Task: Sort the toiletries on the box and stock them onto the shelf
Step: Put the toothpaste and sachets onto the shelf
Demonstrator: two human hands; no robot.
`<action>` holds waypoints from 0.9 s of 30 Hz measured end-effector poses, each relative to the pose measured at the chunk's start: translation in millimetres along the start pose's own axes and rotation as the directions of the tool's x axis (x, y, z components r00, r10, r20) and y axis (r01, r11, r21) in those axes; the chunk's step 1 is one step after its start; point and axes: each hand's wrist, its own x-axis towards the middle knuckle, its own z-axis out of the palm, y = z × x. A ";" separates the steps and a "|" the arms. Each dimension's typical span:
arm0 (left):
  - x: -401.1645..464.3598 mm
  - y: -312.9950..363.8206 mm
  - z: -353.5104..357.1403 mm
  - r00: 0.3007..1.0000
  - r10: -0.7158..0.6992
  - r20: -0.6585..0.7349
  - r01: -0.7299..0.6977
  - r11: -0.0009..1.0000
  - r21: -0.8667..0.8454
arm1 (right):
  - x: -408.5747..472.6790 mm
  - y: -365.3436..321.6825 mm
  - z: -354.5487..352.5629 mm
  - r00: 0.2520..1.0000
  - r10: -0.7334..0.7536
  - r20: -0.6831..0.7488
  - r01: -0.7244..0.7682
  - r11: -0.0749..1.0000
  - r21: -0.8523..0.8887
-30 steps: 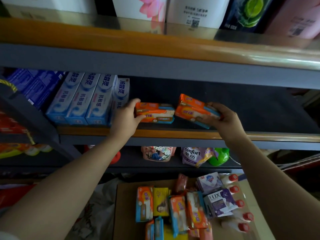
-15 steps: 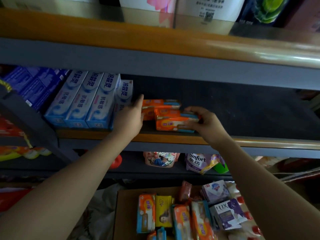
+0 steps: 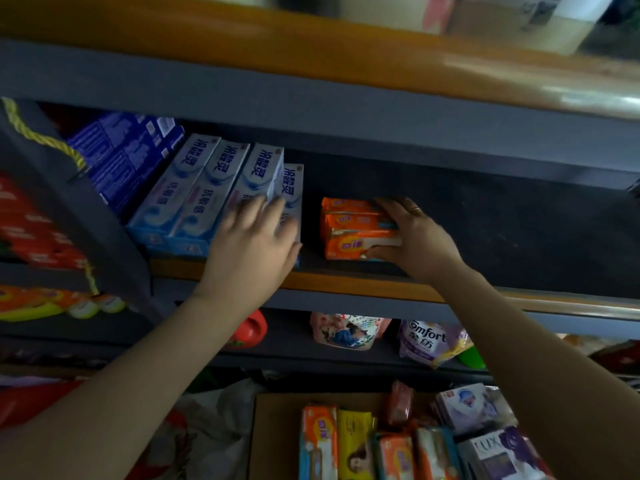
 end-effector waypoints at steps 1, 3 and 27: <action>-1.0 -4.1 3.3 0.998 -0.053 0.026 0.052 0.999 0.004 | 3.5 -1.2 3.6 0.999 0.015 -0.035 -0.015 1.000 0.001; -2.0 -12.1 12.2 0.991 -0.112 0.074 0.116 0.992 -0.044 | 15.1 -4.4 12.0 0.993 0.042 -0.113 -0.038 0.999 0.033; 14.4 -17.5 38.6 0.988 -0.137 -0.065 0.138 0.990 0.024 | 177.8 -5.8 41.7 0.952 0.168 -0.255 -0.146 0.984 0.104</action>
